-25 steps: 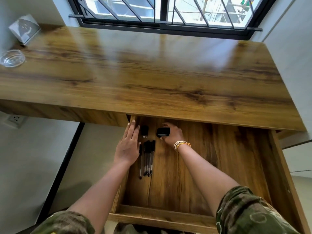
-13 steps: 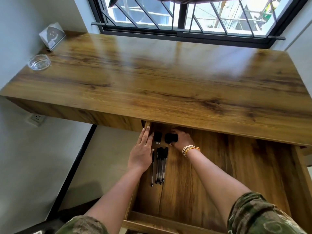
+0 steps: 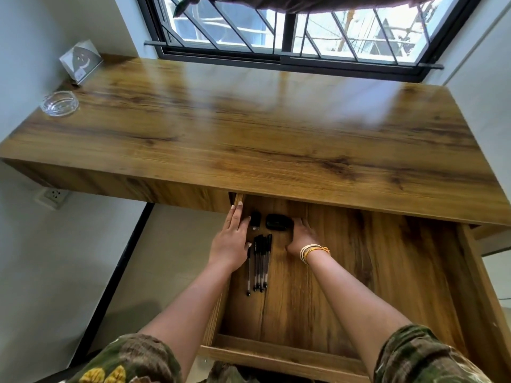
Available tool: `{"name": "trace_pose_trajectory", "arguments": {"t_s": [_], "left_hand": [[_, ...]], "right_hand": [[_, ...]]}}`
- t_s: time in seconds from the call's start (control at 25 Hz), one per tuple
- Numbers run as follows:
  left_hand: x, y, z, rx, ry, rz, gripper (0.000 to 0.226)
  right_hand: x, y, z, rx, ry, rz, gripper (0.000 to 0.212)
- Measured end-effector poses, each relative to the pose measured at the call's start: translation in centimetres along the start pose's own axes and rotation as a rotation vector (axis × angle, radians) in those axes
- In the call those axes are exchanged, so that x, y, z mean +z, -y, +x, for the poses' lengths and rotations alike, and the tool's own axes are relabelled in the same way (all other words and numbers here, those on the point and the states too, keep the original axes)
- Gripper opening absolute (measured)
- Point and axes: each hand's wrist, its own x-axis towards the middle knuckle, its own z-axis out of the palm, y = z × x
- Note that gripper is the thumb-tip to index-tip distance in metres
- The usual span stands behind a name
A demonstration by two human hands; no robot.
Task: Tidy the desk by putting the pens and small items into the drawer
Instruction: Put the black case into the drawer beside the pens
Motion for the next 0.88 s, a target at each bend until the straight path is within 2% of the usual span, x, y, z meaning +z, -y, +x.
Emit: {"name": "trace_pose_trajectory", "arguments": {"t_s": [0.12, 0.32, 0.44, 0.6, 0.72, 0.88], "left_hand": [[-0.8, 0.3, -0.1, 0.031, 0.064, 0.071, 0.072], [-0.9, 0.5, -2.1, 0.094, 0.058, 0.167, 0.067], [-0.3, 0.7, -3.0, 0.11, 0.024, 0.137, 0.061], [-0.5, 0.9, -3.3, 0.104, 0.074, 0.145, 0.056], [-0.6, 0.4, -4.7, 0.087, 0.071, 0.145, 0.062], [0.2, -1.0, -7.8, 0.036, -0.001, 0.141, 0.058]], "right_hand": [[1.0, -0.3, -1.9, 0.06, 0.007, -0.054, 0.108], [2.3, -0.6, -4.0, 0.135, 0.0, -0.037, 0.108], [3.4, -1.0, -5.2, 0.133, -0.033, -0.049, 0.102], [5.2, -1.3, -7.8, 0.112, -0.061, -0.116, 0.094], [5.7, -1.5, -9.8, 0.097, -0.069, -0.087, 0.085], [5.2, -2.2, -12.0, 0.08, -0.047, 0.01, 0.074]]}}
